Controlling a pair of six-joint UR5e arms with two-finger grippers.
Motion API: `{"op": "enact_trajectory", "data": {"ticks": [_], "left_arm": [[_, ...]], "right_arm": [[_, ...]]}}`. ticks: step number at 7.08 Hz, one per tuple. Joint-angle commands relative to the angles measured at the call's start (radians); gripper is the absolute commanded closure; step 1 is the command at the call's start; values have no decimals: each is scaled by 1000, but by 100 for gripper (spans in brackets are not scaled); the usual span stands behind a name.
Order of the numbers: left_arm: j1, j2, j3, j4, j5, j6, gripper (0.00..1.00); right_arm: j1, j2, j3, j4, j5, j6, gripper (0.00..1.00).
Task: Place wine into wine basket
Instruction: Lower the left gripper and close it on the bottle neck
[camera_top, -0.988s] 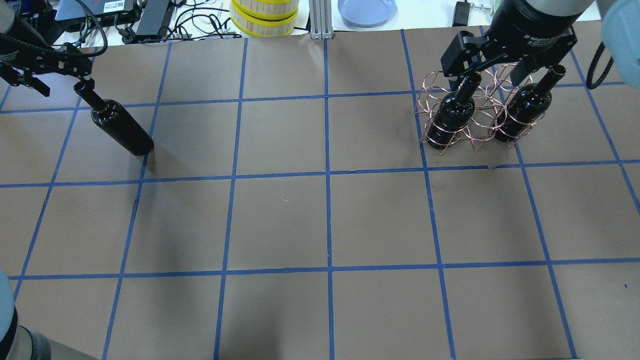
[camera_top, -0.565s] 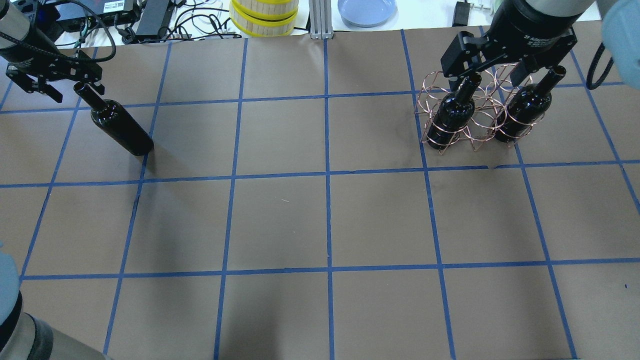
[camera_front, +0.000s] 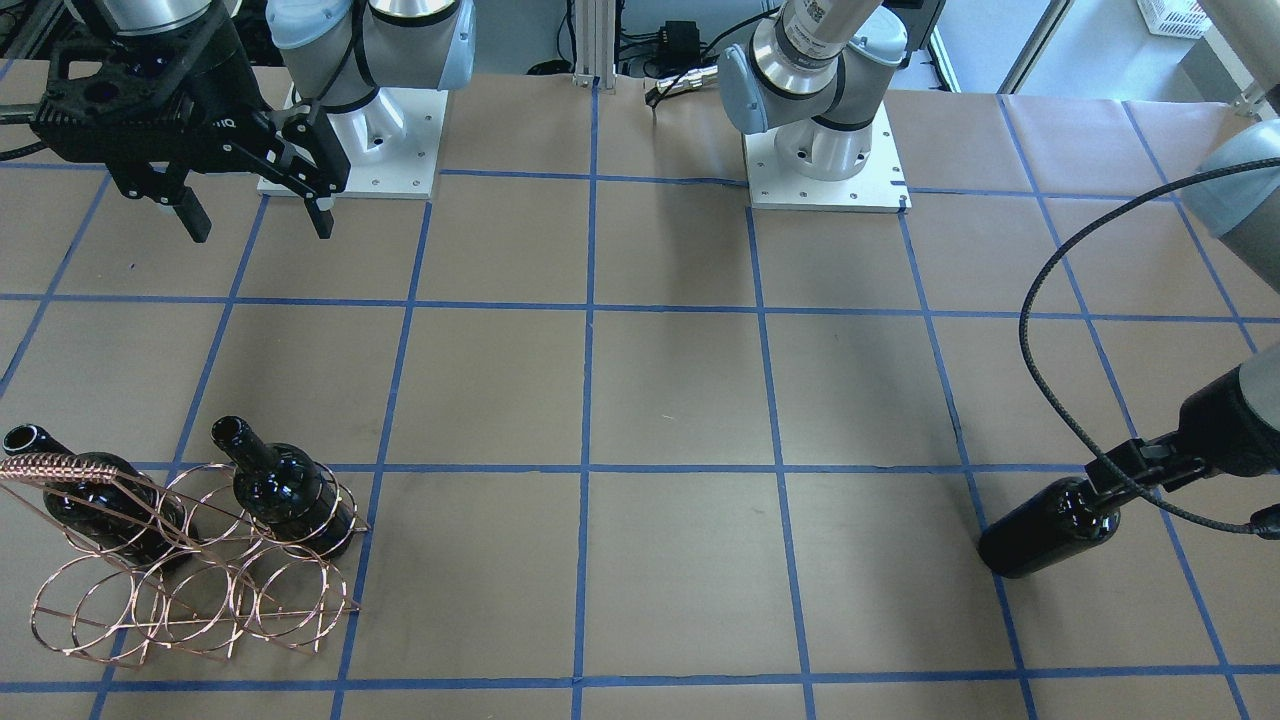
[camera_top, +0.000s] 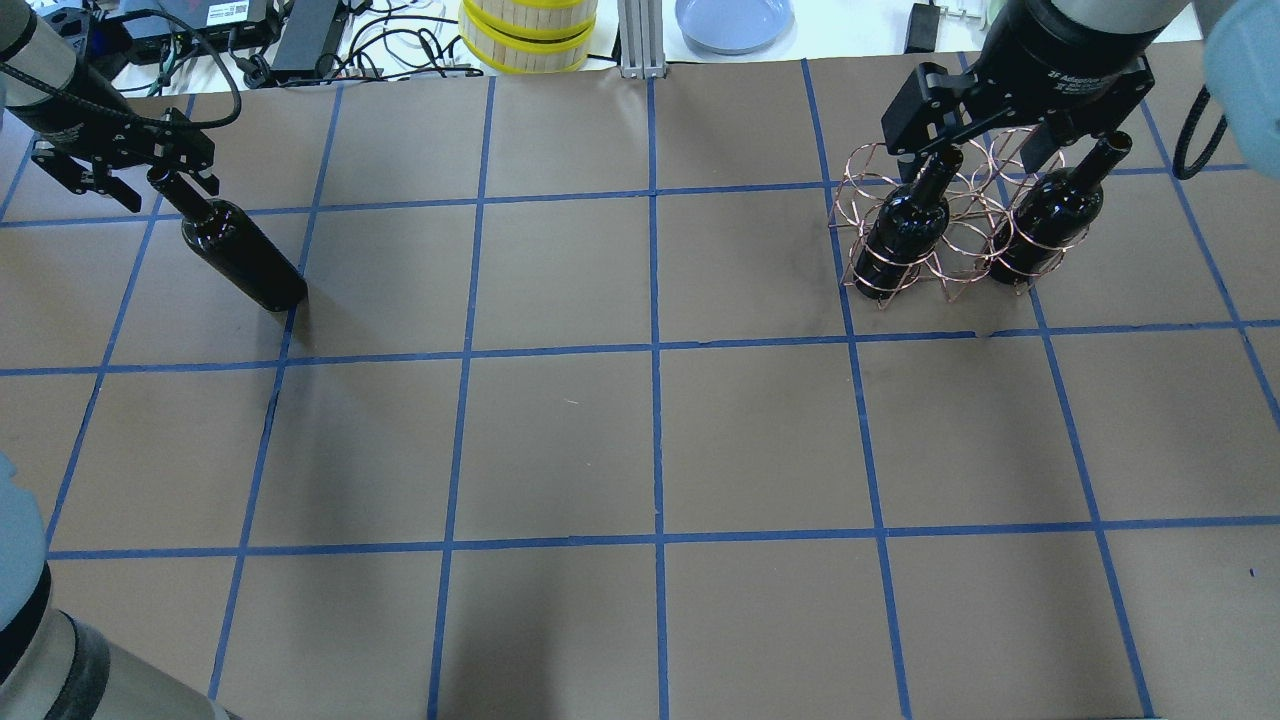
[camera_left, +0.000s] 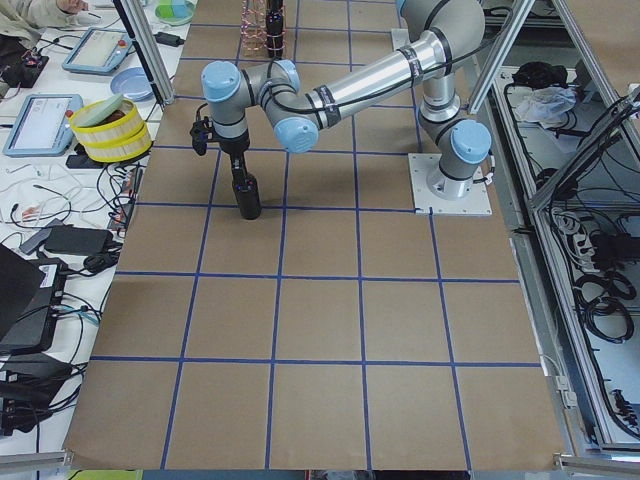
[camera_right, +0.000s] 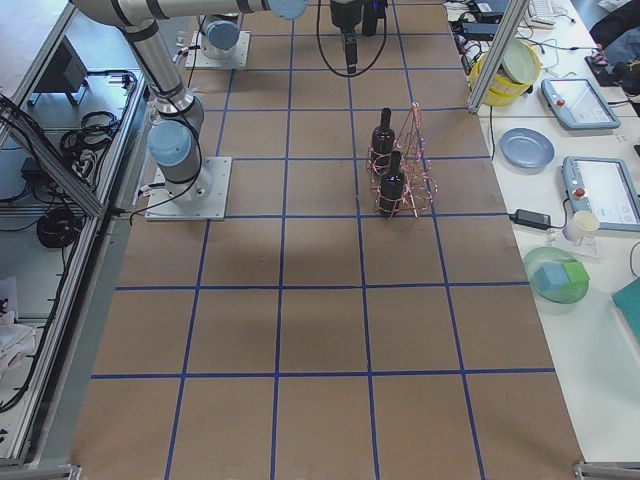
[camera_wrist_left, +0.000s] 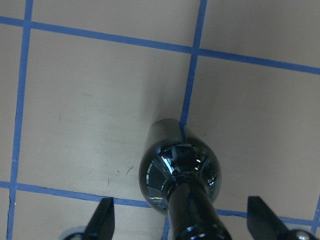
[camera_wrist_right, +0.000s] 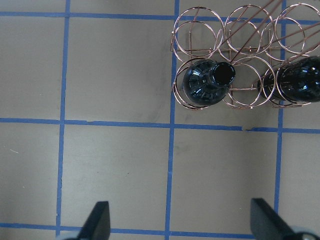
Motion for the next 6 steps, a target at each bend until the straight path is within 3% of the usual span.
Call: {"op": "enact_trajectory", "data": {"ticks": [1, 3, 4, 5, 6], "left_arm": [[0, -1, -1, -1, -15, -23, 25], [0, -1, -3, -4, -15, -23, 36], [0, -1, -8, -4, -15, -23, 57], [0, 1, -8, -7, -15, -23, 65], [0, 2, -9, -10, -13, -22, 65]], "right_arm": [[0, 0, 0, 0, 0, 0, 0], [-2, 0, -2, -2, 0, 0, 0], [0, 0, 0, -2, 0, 0, 0], [0, 0, 0, 0, 0, 0, 0], [0, 0, 0, 0, 0, 2, 0]]}}
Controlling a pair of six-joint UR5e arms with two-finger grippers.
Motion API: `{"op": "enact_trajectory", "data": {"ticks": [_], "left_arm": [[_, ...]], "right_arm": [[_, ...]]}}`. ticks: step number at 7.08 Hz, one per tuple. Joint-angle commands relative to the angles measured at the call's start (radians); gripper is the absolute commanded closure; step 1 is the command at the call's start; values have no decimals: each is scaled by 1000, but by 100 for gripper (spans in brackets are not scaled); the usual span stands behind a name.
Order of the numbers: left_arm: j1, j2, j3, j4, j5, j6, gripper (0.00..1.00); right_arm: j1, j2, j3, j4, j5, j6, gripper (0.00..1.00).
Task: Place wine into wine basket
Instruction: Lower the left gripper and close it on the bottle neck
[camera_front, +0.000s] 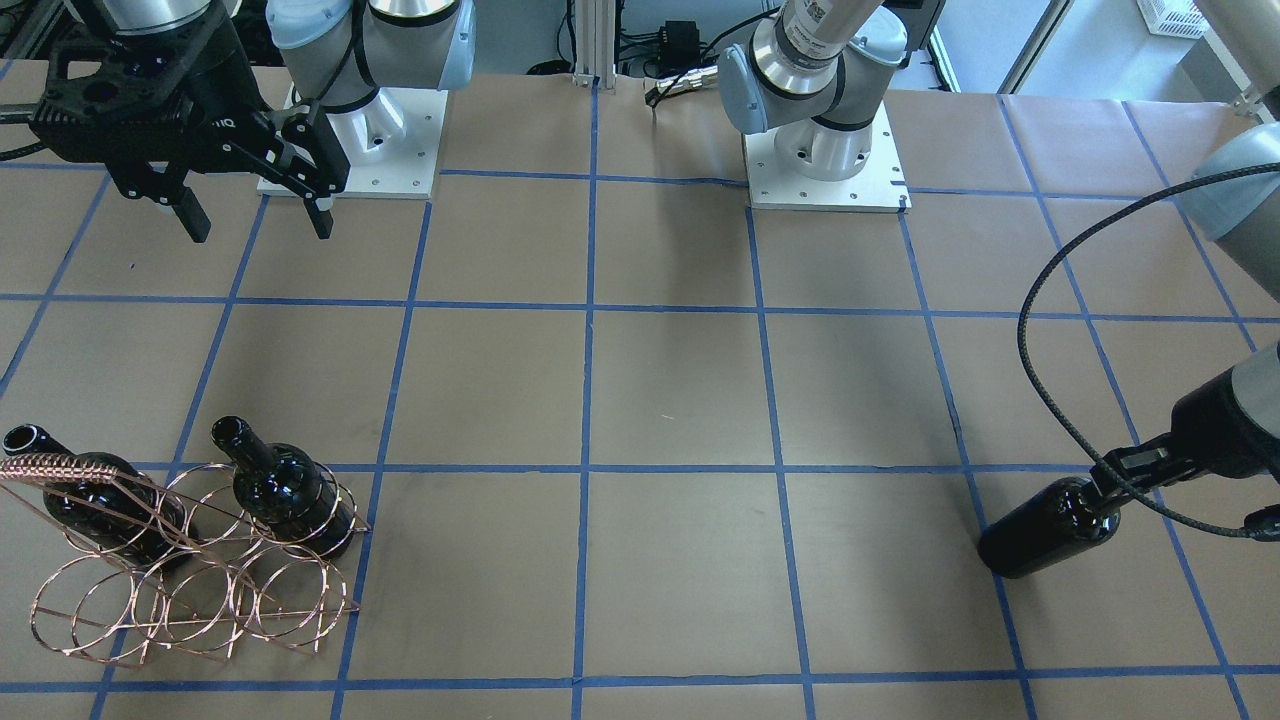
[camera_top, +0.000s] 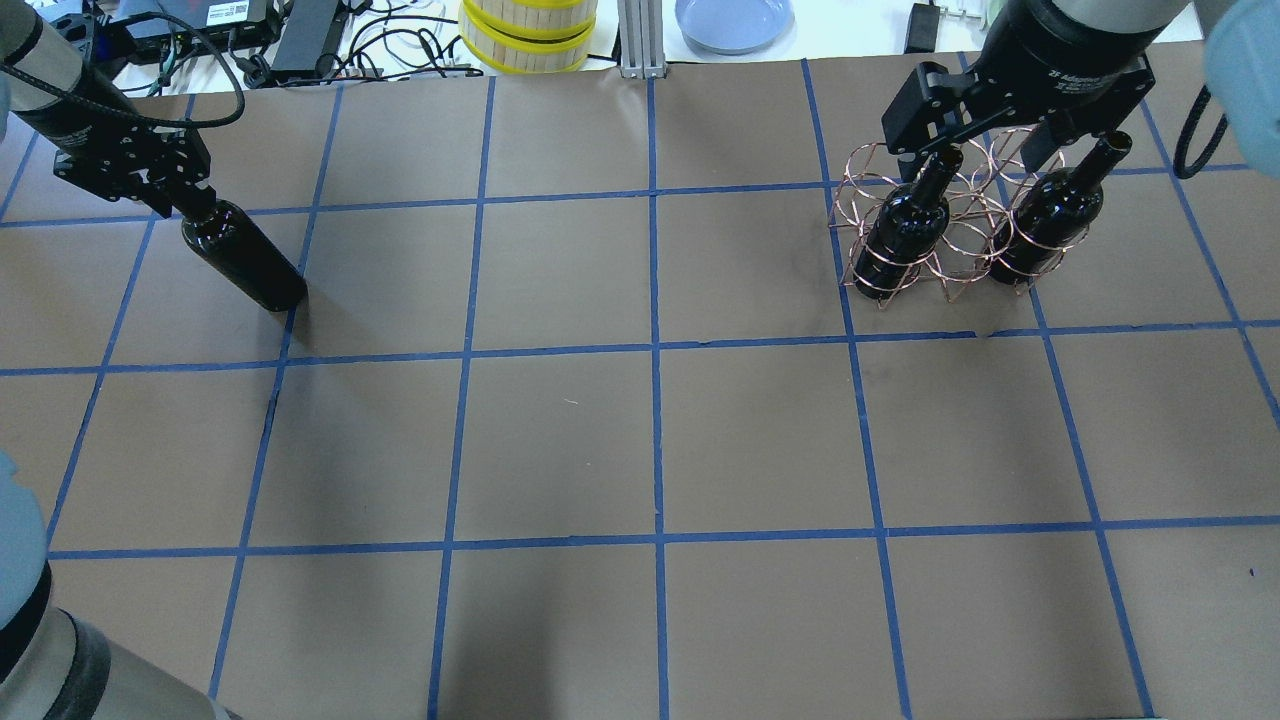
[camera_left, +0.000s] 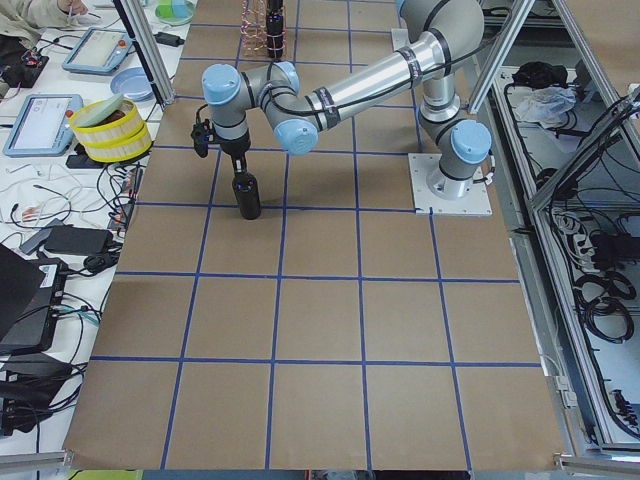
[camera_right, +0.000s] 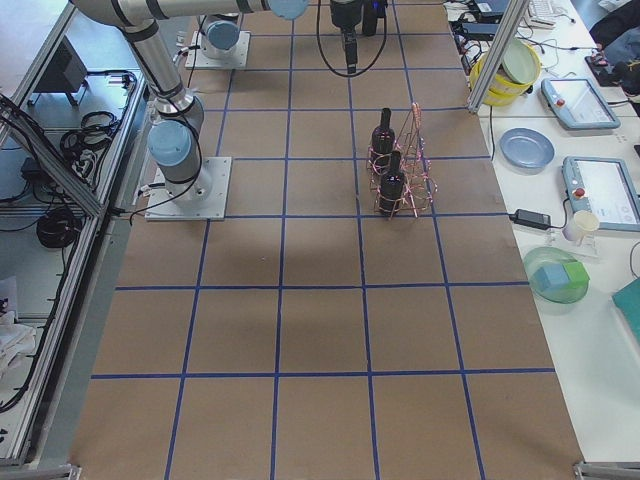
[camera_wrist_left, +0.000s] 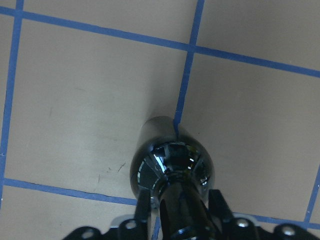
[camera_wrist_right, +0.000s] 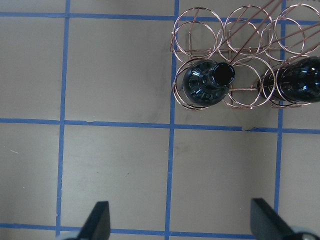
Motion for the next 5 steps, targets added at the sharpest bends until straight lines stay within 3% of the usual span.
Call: {"op": "enact_trajectory", "data": {"ticks": [1, 4, 5], "left_arm": [[0, 5, -5, -6, 1, 10, 75], [-33, 44, -3, -22, 7, 0, 80], [-85, 82, -3, -82, 15, -19, 84]], "right_arm": [[0, 0, 0, -1, 0, 0, 0], [-1, 0, 0, 0, 0, 0, 0], [0, 0, 0, 1, 0, 0, 0]]}}
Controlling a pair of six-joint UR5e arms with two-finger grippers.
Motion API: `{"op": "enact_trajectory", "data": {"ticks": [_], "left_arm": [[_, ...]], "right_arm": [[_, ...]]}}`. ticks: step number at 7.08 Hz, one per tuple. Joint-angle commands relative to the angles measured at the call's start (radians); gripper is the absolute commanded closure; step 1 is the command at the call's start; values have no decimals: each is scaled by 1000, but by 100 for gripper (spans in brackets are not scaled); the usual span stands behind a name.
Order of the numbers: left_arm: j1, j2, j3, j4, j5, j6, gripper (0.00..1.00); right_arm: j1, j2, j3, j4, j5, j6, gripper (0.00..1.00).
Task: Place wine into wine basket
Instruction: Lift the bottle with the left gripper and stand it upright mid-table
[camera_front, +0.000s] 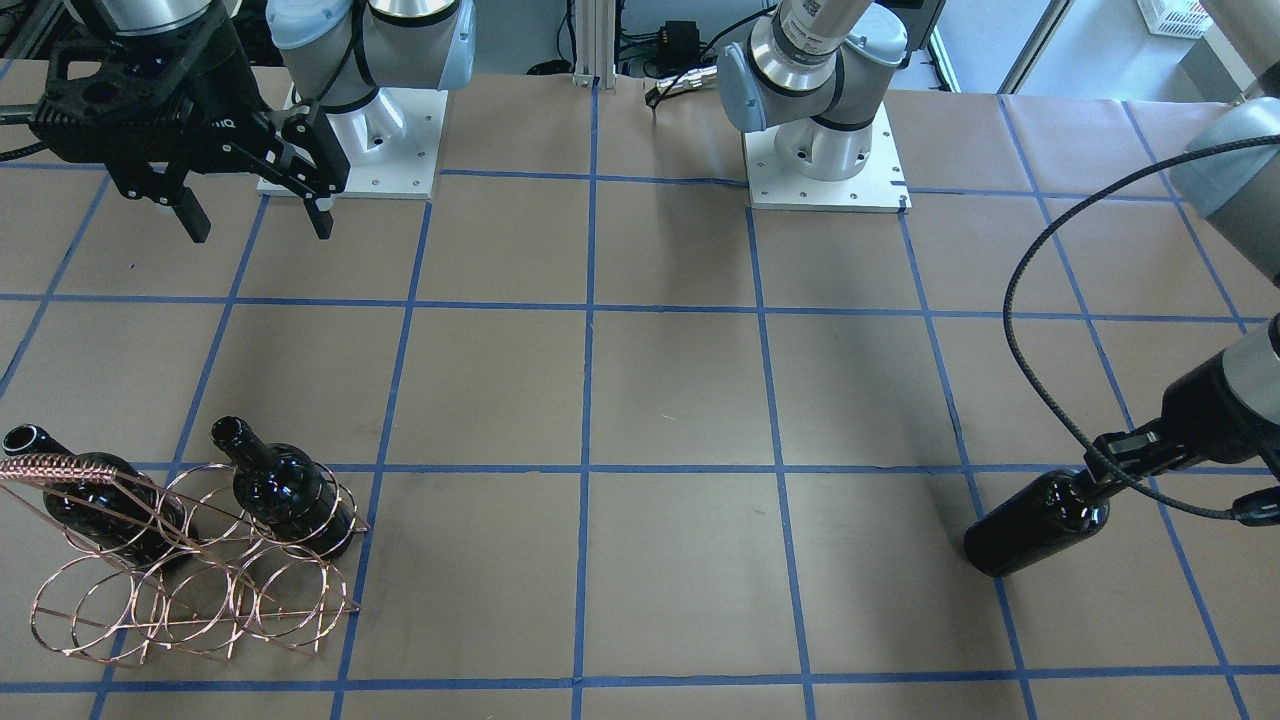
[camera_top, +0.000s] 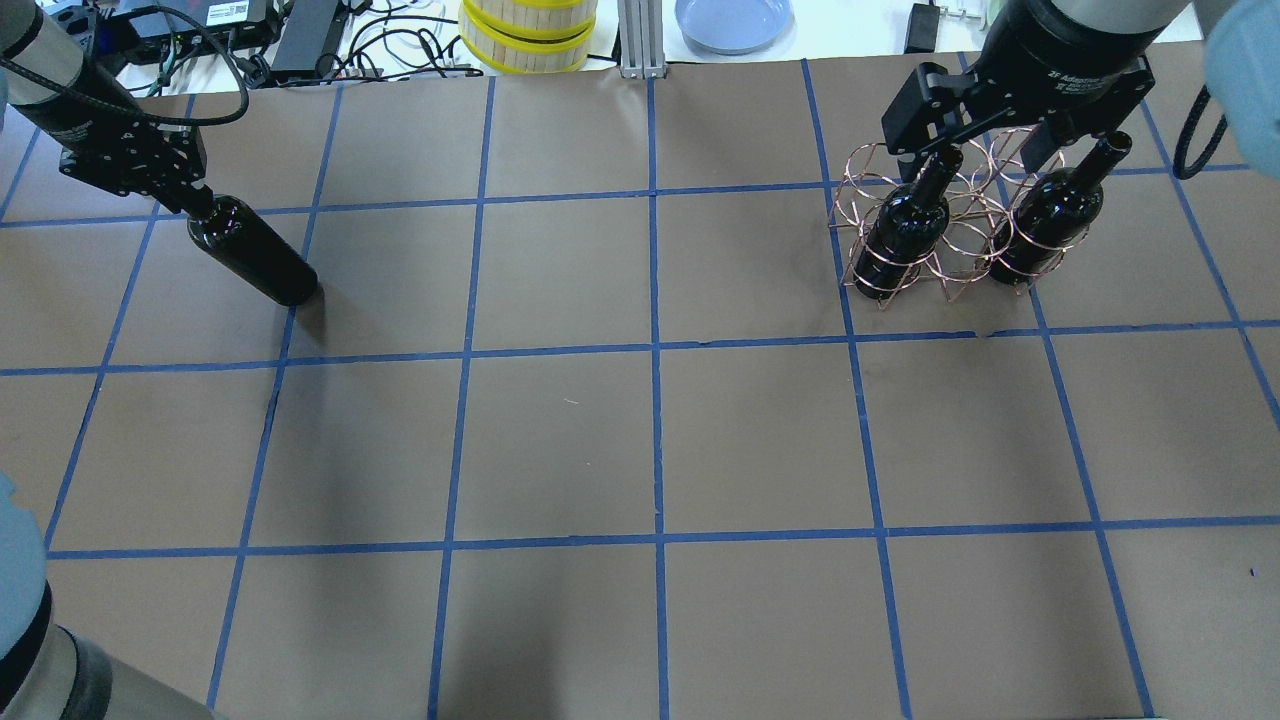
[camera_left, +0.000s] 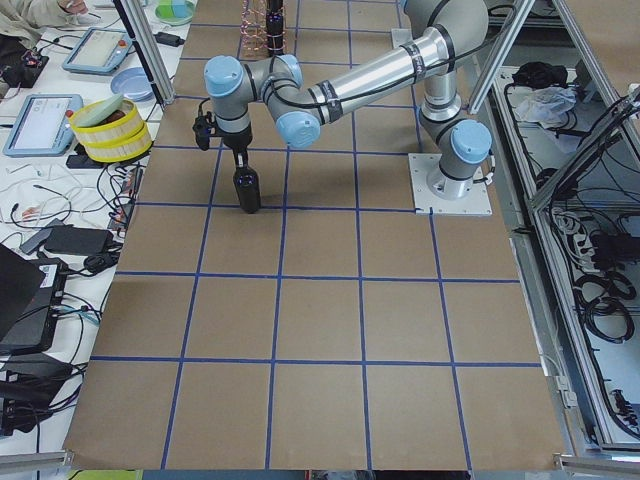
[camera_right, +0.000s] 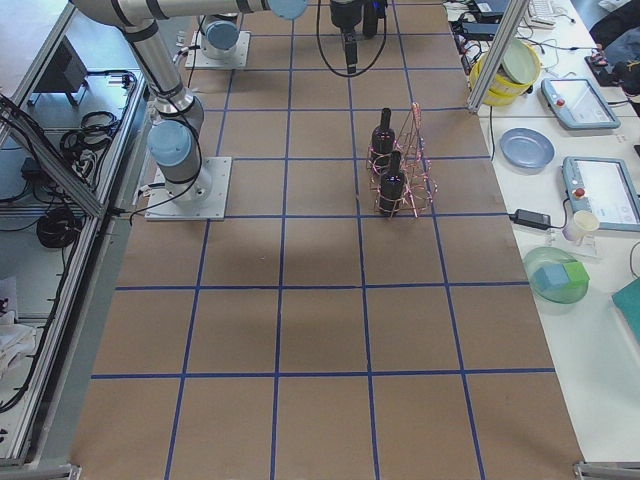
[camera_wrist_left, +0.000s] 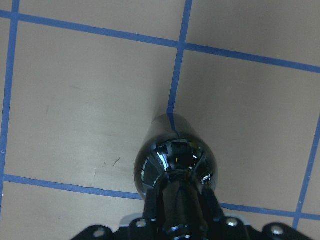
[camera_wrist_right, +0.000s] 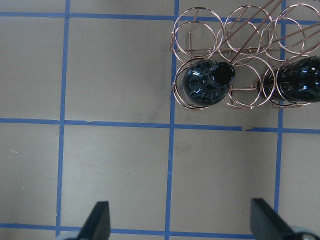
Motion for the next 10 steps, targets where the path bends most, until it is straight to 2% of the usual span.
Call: {"op": "enact_trajectory", "data": {"ticks": [1, 2, 5, 6, 7, 10], "left_arm": [[-109, 76, -13, -85, 2, -83, 90], [-179, 122, -56, -99, -4, -140, 100], [-469, 297, -261, -76, 2, -264, 100], [-585, 288, -287, 29, 11, -371, 100], [-658, 259, -291, 71, 11, -450, 100], [-712, 254, -312, 100, 1, -569, 100]], "right_arm": [[-1, 0, 0, 0, 0, 0, 0], [0, 0, 0, 0, 0, 0, 0], [0, 0, 0, 0, 0, 0, 0], [0, 0, 0, 0, 0, 0, 0], [0, 2, 0, 0, 0, 0, 0], [0, 0, 0, -1, 0, 0, 0]]}}
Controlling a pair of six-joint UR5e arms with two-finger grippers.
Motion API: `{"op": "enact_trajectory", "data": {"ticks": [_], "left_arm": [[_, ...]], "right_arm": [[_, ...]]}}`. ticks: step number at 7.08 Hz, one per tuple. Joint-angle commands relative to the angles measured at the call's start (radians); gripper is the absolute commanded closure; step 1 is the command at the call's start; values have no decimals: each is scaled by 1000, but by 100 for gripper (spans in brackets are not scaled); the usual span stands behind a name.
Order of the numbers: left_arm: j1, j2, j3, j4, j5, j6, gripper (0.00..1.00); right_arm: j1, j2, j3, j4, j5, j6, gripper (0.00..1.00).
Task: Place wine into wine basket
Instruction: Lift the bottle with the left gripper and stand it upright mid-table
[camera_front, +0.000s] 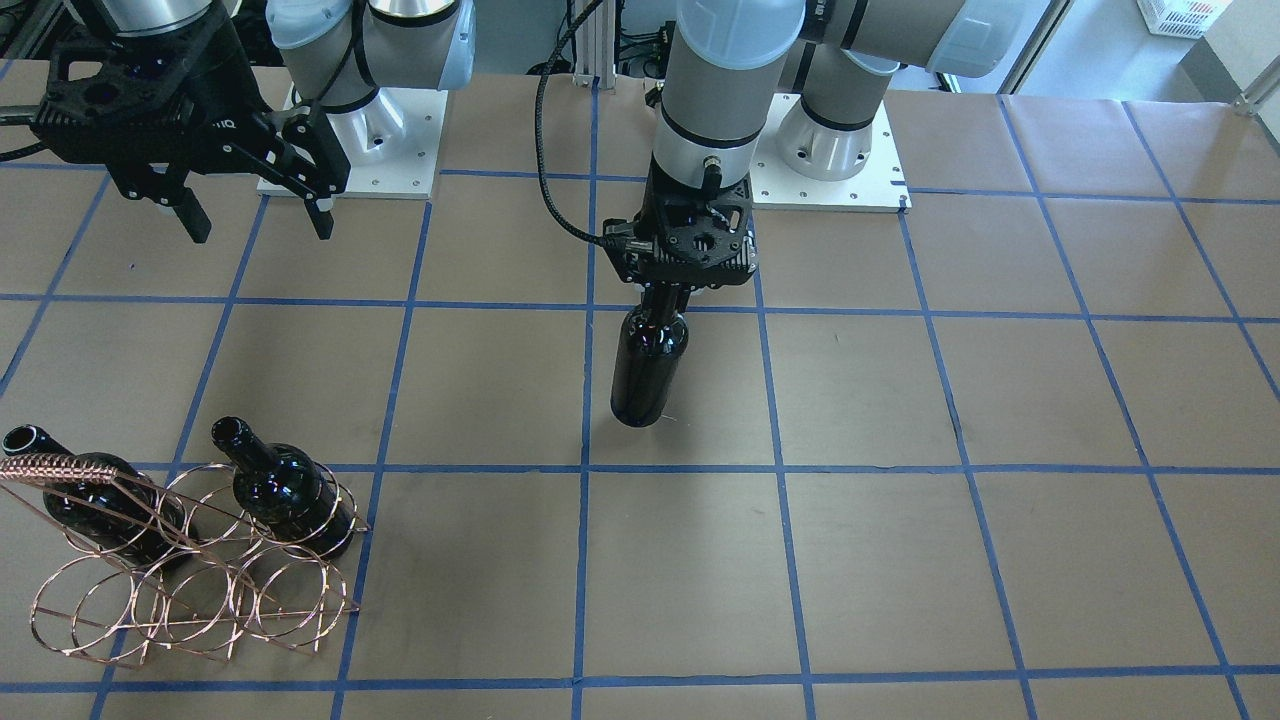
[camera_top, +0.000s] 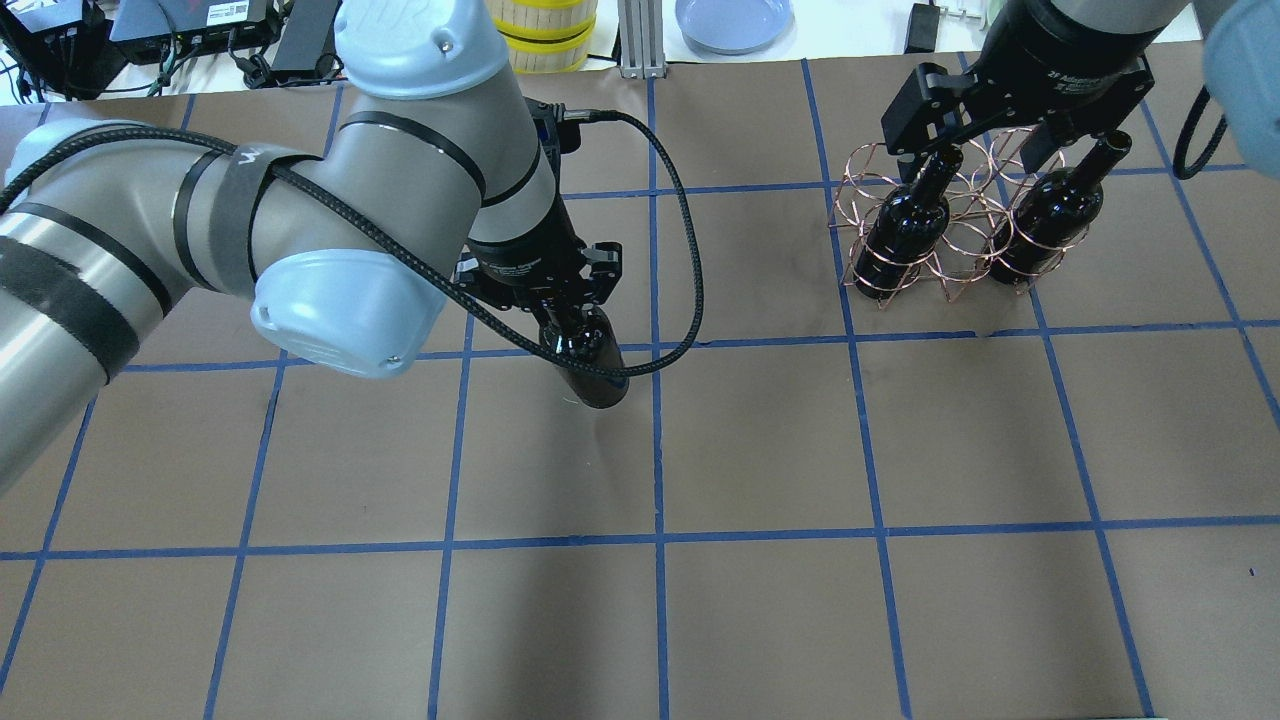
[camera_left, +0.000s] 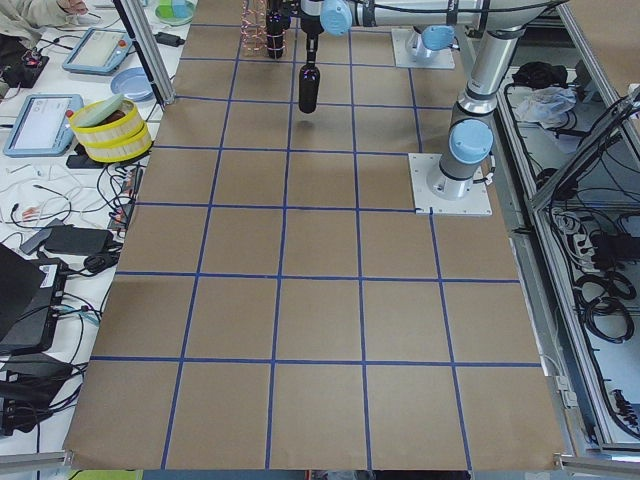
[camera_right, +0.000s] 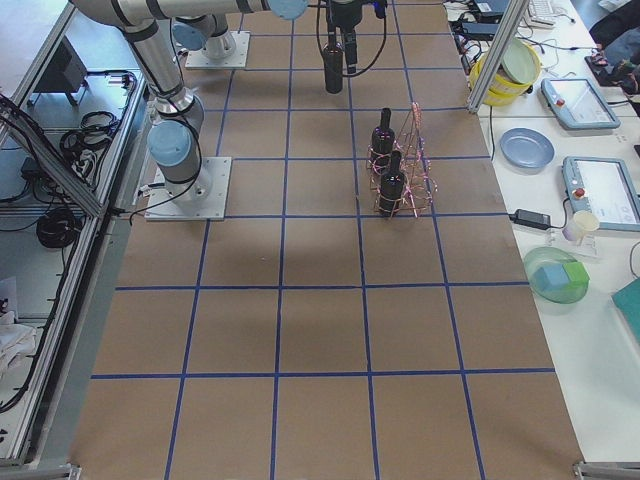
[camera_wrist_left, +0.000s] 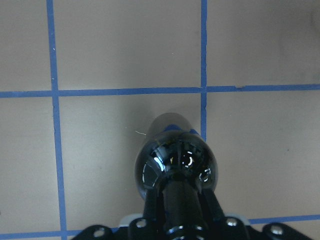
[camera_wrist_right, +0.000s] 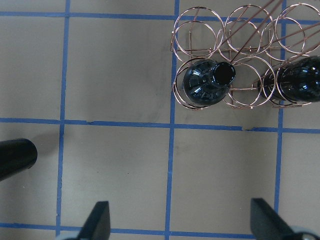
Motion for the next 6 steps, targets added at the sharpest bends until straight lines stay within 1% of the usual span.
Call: {"op": "enact_trajectory", "data": {"ticks": [1, 3, 6], "left_arm": [[-33, -5, -26, 12, -6, -44, 100], [-57, -16, -33, 12, -55, -46, 100], [-62, -16, -34, 17, -48, -47, 100]], "right_arm": [[0, 0, 0, 0, 0, 0, 0], [0, 0, 0, 0, 0, 0, 0], [0, 1, 0, -1, 0, 0, 0]]}}
